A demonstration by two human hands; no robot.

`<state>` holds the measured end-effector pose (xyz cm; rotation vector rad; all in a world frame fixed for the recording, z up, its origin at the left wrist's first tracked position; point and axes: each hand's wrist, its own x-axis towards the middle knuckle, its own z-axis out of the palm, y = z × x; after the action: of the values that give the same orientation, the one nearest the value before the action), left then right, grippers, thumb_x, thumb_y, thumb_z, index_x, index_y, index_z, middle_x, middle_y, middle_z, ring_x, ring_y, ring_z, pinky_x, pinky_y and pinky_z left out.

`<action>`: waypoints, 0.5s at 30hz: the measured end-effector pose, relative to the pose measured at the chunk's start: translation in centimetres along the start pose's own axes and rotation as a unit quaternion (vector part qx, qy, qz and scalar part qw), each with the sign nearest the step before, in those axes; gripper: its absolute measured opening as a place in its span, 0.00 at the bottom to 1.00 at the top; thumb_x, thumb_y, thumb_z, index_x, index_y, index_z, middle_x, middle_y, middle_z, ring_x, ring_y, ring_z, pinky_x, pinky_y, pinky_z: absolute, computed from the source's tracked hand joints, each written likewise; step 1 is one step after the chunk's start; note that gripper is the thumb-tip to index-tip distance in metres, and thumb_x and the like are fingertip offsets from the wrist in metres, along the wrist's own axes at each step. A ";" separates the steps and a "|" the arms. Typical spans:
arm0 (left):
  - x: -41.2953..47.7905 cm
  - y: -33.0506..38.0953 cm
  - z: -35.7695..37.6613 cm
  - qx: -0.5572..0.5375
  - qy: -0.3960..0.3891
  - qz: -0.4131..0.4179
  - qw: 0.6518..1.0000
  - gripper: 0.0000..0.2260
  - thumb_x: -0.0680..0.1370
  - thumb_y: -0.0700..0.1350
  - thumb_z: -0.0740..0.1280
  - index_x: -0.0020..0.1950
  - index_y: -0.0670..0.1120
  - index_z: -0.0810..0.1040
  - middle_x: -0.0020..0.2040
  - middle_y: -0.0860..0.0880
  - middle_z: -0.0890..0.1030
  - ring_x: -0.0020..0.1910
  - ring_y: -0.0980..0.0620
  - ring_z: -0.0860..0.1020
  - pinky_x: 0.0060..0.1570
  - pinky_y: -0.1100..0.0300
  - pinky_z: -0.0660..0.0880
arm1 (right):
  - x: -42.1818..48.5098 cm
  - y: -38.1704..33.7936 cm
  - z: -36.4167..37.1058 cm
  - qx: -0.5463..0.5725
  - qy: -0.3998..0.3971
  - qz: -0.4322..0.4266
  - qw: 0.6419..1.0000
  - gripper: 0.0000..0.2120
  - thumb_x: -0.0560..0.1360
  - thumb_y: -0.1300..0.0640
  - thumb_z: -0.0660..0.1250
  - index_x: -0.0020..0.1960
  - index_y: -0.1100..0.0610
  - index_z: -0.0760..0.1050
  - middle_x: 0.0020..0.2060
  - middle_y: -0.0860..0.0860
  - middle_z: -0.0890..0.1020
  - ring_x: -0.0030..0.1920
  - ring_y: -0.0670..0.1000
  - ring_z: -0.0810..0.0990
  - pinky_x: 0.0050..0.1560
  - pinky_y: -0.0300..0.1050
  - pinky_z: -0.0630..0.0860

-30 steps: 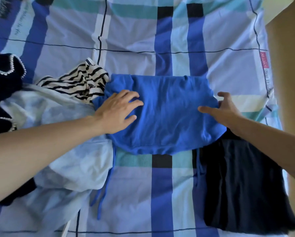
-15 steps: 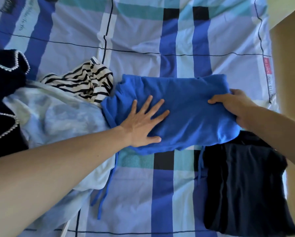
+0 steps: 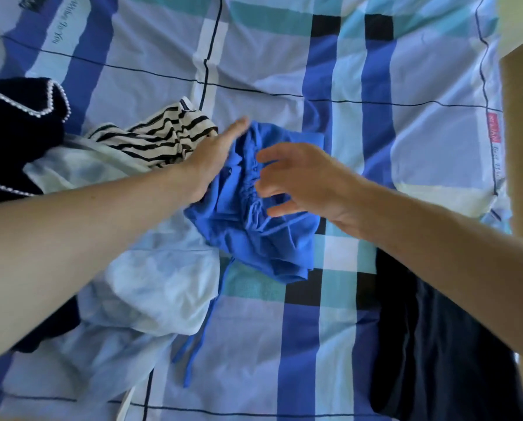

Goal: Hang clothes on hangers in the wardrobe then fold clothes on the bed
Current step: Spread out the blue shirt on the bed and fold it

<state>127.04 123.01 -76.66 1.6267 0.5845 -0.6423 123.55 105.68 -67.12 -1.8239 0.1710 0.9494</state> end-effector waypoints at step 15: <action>-0.8 -0.8 3.3 0.111 0.044 -0.068 0.991 0.29 0.60 0.57 0.83 0.56 0.47 0.80 0.50 0.49 0.83 0.49 0.48 0.82 0.46 0.57 0.78 | 4.5 11.2 -1.3 0.289 0.112 0.057 0.949 0.24 0.72 0.55 0.76 0.65 0.56 0.74 0.55 0.55 0.85 0.51 0.56 0.86 0.56 0.58 0.81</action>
<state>125.64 119.88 -77.09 1.8411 0.7143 -0.7604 121.50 100.77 -78.08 -1.3750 0.6352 0.6709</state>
